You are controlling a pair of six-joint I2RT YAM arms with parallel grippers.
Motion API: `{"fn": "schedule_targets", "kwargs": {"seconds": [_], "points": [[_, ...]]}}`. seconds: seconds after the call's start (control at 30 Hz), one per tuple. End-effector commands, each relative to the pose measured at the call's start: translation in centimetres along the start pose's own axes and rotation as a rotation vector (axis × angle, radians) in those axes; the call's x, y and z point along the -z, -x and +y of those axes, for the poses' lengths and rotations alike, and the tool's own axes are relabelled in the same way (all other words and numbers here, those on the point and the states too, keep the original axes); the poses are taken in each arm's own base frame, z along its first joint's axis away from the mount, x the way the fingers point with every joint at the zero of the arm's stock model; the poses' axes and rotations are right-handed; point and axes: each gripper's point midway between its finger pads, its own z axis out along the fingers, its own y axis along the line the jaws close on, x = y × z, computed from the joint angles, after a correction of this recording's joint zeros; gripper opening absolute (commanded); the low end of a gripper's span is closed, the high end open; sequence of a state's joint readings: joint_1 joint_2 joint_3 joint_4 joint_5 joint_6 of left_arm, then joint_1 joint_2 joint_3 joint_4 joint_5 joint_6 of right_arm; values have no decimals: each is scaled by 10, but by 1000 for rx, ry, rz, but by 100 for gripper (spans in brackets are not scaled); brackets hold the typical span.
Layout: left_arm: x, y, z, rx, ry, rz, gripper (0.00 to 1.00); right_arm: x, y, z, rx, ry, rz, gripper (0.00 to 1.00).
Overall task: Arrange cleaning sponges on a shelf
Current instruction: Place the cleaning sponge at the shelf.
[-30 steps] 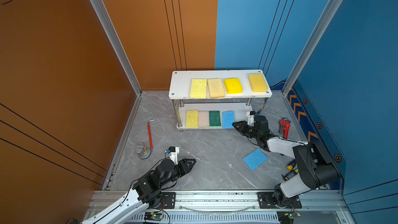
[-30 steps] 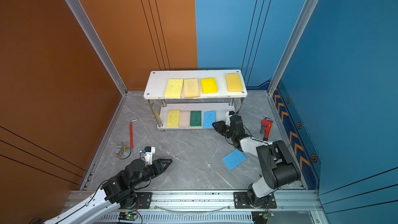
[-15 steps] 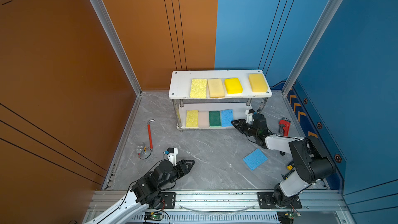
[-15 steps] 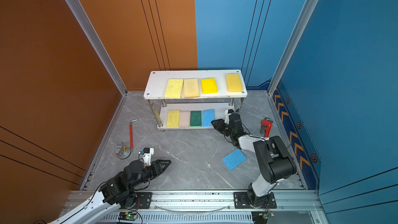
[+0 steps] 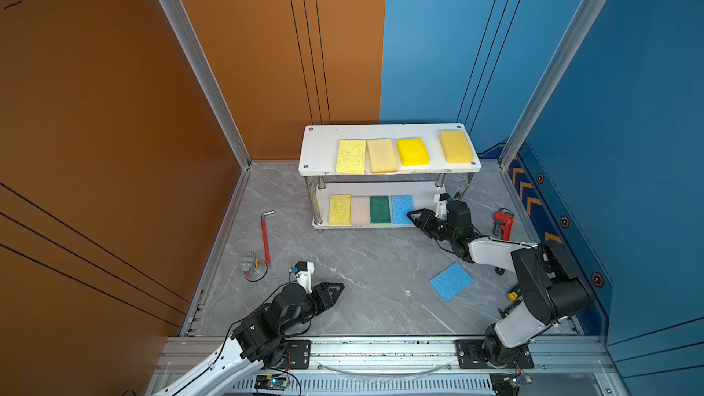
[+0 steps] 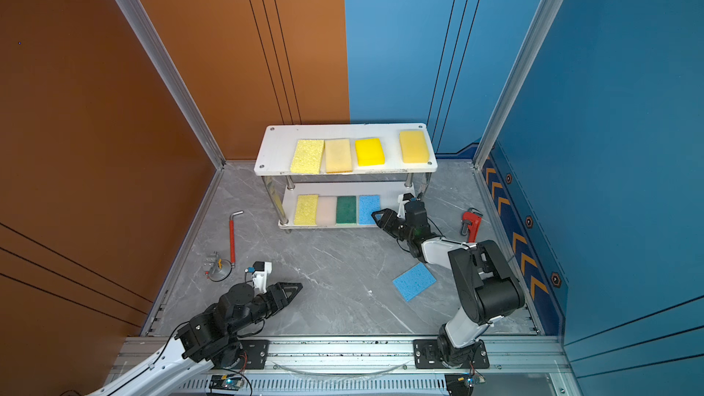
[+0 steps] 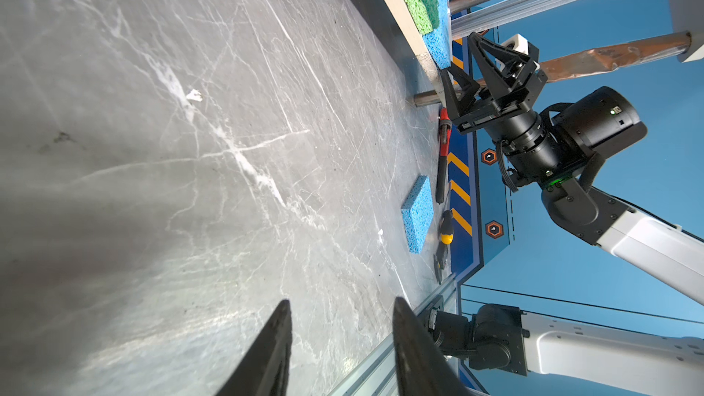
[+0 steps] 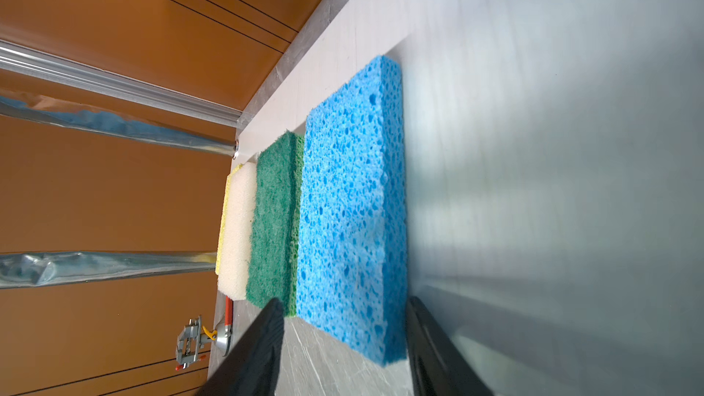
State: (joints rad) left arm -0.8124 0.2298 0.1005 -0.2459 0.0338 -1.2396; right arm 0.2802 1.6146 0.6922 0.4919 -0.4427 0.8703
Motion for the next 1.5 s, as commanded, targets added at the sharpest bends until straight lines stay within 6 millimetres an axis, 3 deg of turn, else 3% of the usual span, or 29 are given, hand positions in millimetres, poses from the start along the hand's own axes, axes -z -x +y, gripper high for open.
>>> {"fn": "schedule_targets", "kwargs": {"seconds": [0.0, 0.2, 0.4, 0.5, 0.6, 0.7, 0.9, 0.93, 1.0, 1.1, 1.23, 1.47], "points": [[-2, -1, 16, 12, 48, -4, 44, 10, 10, -6, 47, -96, -25, 55], [-3, 1, 15, 15, 46, -10, 44, 17, 11, -4, 103, -143, -20, 57], [-5, 0, 15, 2, 65, 5, 44, 31, 2, 15, 198, -155, 11, 56], [-6, -1, 13, -27, 85, 21, 44, 52, -10, 24, 256, -190, 38, 57], [-9, -3, 9, -65, 103, 41, 45, 87, -26, 28, 280, -225, 56, 58], [-18, -4, -4, -94, 63, 50, 52, 127, -47, 12, 245, -278, 98, 72], [-44, -17, -26, -183, 36, 112, 67, 193, -109, -43, 64, -403, 262, 85], [-49, -20, -30, -200, 36, 130, 70, 196, -114, -40, 61, -391, 273, 100], [-63, -27, -43, -231, 23, 167, 76, 207, -117, -36, 44, -427, 274, 100], [-83, -36, -56, -255, 3, 197, 78, 210, -124, -44, -46, -450, 278, 100], [-101, -39, -65, -232, -32, 200, 79, 209, -141, -70, -158, -501, 271, 99], [-110, -43, -69, -245, -30, 219, 80, 203, -145, -95, -228, -538, 210, 100]]}}
